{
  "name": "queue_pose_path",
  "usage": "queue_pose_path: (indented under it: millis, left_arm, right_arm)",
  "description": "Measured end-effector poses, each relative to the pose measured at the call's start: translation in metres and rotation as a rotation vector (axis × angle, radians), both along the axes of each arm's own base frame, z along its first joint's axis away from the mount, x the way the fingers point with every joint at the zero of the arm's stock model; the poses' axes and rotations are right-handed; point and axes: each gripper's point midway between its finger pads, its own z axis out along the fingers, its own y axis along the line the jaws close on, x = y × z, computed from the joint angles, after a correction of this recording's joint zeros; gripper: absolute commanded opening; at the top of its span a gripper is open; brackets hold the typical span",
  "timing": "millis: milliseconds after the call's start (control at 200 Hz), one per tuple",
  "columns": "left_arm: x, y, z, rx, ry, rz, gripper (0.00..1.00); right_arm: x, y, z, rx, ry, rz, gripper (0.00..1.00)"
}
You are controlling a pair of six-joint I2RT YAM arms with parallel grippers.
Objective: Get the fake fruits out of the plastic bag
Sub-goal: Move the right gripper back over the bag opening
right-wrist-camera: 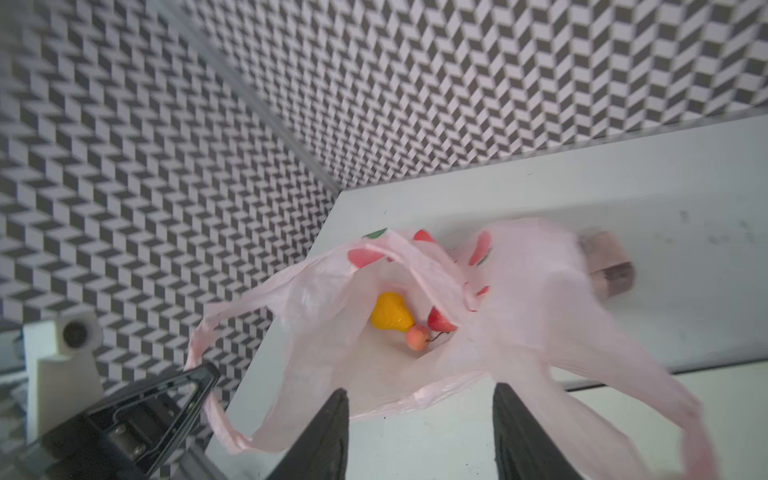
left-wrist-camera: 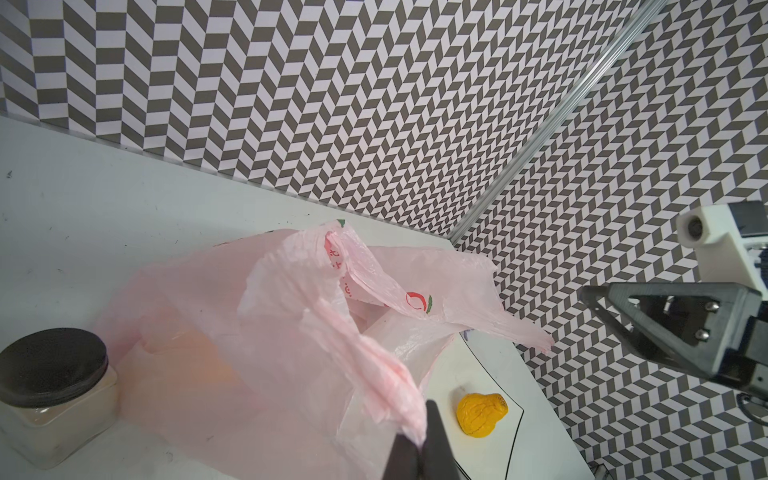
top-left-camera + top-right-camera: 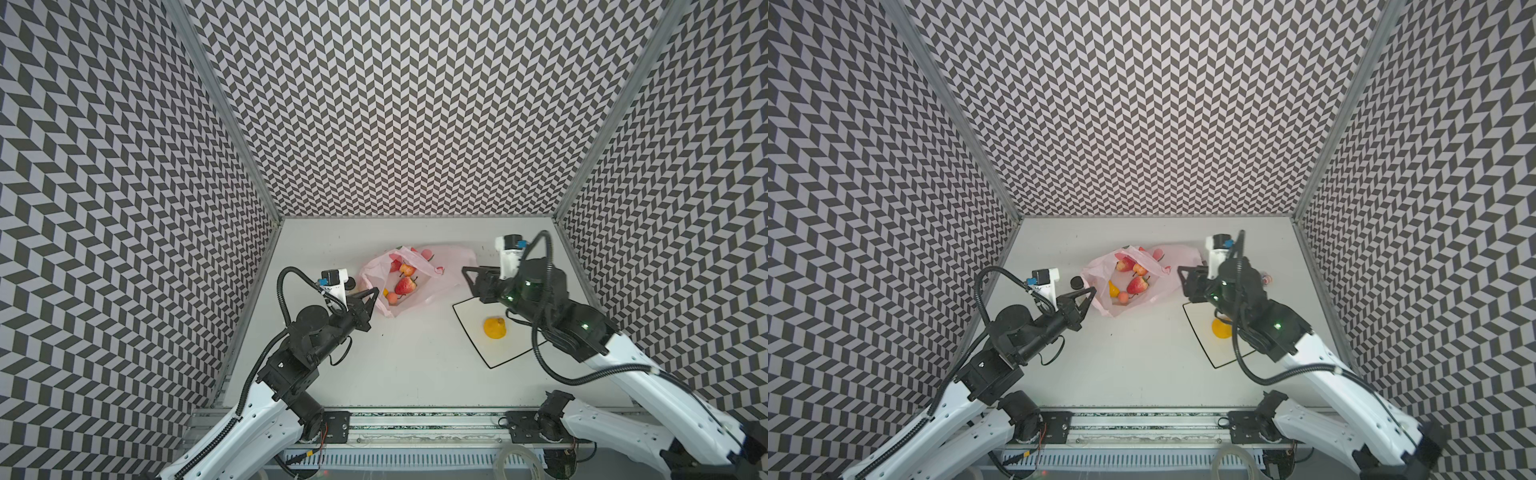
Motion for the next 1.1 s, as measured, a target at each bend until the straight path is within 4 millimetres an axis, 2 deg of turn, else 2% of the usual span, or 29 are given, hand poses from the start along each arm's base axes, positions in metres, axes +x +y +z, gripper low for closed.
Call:
queue_pose_path:
  millis: [75, 145, 331, 391, 466, 566, 631, 721, 831, 1002, 1097]
  left_arm:
    - [-0.001, 0.001, -0.002, 0.005, 0.008, 0.000, 0.00]
    - [-0.002, 0.001, -0.005, 0.013, 0.018, -0.001, 0.00]
    - [-0.008, 0.004, -0.022, 0.065, 0.080, -0.012, 0.00]
    - [-0.010, 0.005, -0.029, 0.093, 0.103, -0.013, 0.00]
    - [-0.013, 0.007, -0.033, 0.127, 0.122, -0.016, 0.00]
    - [-0.018, 0.011, -0.032, 0.159, 0.132, -0.021, 0.00]
    - [-0.021, 0.014, -0.027, 0.174, 0.130, -0.024, 0.00]
    - [-0.025, 0.016, -0.025, 0.203, 0.133, -0.031, 0.00]
    - [-0.028, 0.017, -0.026, 0.228, 0.146, -0.040, 0.00]
    - [-0.029, 0.015, -0.036, 0.259, 0.179, -0.062, 0.00]
    - [-0.029, 0.012, -0.040, 0.265, 0.192, -0.076, 0.00]
  right_arm:
    - [0.003, 0.044, -0.025, -0.051, 0.034, 0.109, 0.53]
    - [0.011, 0.072, -0.050, -0.091, 0.068, 0.160, 0.53]
    - [0.036, 0.118, -0.111, -0.171, 0.154, 0.213, 0.53]
    - [0.041, 0.125, -0.135, -0.199, 0.183, 0.214, 0.54]
    - [0.042, 0.125, -0.170, -0.243, 0.234, 0.206, 0.55]
    - [0.029, 0.112, -0.216, -0.309, 0.320, 0.194, 0.58]
    - [0.018, 0.105, -0.234, -0.336, 0.361, 0.192, 0.61]
    - [0.011, 0.105, -0.240, -0.338, 0.381, 0.191, 0.62]
    - [0.020, 0.110, -0.228, -0.309, 0.360, 0.155, 0.64]
    - [0.058, 0.122, -0.199, -0.220, 0.330, -0.027, 0.64]
    - [0.080, 0.124, -0.197, -0.197, 0.342, -0.150, 0.66]
